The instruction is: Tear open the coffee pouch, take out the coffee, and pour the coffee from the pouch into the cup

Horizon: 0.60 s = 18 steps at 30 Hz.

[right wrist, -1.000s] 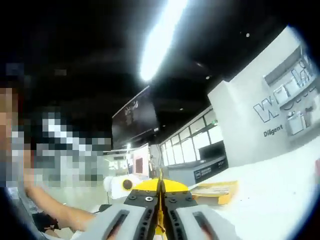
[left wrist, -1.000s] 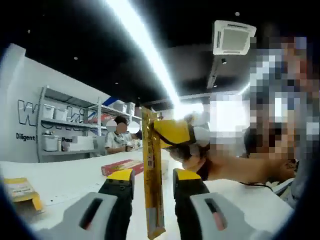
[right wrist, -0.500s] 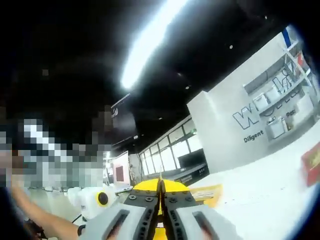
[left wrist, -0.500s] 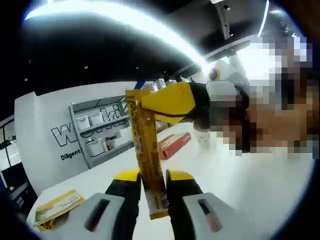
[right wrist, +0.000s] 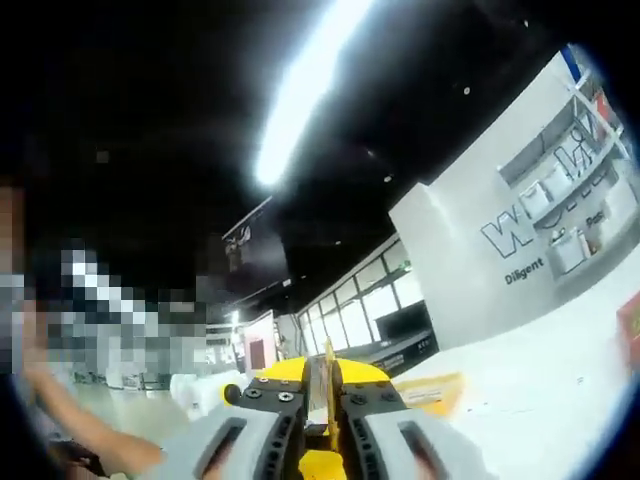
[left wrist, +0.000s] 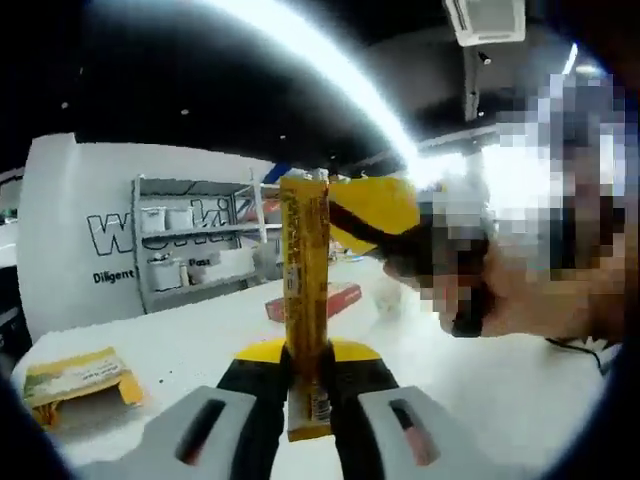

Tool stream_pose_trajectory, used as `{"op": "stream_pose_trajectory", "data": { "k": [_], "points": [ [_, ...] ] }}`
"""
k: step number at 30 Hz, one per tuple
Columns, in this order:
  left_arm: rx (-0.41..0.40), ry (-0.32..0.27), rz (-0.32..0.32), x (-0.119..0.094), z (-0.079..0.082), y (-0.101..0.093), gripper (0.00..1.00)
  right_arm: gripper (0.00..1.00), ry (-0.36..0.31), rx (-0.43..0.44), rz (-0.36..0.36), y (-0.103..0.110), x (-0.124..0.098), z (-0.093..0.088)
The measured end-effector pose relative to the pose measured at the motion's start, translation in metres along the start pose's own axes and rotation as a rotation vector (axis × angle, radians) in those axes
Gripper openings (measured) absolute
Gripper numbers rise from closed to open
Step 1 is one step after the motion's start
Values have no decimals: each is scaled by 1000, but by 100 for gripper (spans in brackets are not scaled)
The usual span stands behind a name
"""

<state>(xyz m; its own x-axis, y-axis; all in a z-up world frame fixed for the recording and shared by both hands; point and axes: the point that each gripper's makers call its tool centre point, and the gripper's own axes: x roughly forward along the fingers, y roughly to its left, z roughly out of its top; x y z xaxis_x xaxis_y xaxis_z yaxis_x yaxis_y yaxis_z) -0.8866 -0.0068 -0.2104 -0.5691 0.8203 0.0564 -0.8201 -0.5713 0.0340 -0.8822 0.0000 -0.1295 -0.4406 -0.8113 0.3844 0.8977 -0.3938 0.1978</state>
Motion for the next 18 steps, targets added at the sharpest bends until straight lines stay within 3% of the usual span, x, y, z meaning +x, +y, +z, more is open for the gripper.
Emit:
{"op": "stream_pose_trajectory", "data": {
  "k": [3, 6, 8, 9, 10, 12, 14, 16, 18],
  "points": [
    [-124, -49, -67, -5, 7, 0, 17, 19, 19, -49, 97, 10, 1, -2],
    [-203, -106, -200, -11, 18, -10, 17, 22, 9, -35, 164, 13, -3, 1],
    [-236, -119, -366, -20, 24, -32, 17, 24, -5, -18, 241, 24, -7, 4],
    [-226, -130, -411, -23, 26, -39, 17, 24, -7, -15, 275, 29, -9, 4],
    [-250, -107, -538, -31, 25, -58, 17, 25, -13, -7, 328, 37, -11, 6],
    [-240, -129, -630, -37, 29, -75, 17, 26, -14, 13, 454, 59, -20, 7],
    [-308, -116, -761, -47, 31, -95, 17, 27, -34, 19, 522, 77, -25, 9],
    [-316, -124, -860, -55, 34, -112, 17, 28, -55, 64, 610, 95, -32, 13],
    [-313, -76, -1020, -73, 29, -139, 17, 28, -53, 84, 693, 111, -39, 14]
  ]
}}
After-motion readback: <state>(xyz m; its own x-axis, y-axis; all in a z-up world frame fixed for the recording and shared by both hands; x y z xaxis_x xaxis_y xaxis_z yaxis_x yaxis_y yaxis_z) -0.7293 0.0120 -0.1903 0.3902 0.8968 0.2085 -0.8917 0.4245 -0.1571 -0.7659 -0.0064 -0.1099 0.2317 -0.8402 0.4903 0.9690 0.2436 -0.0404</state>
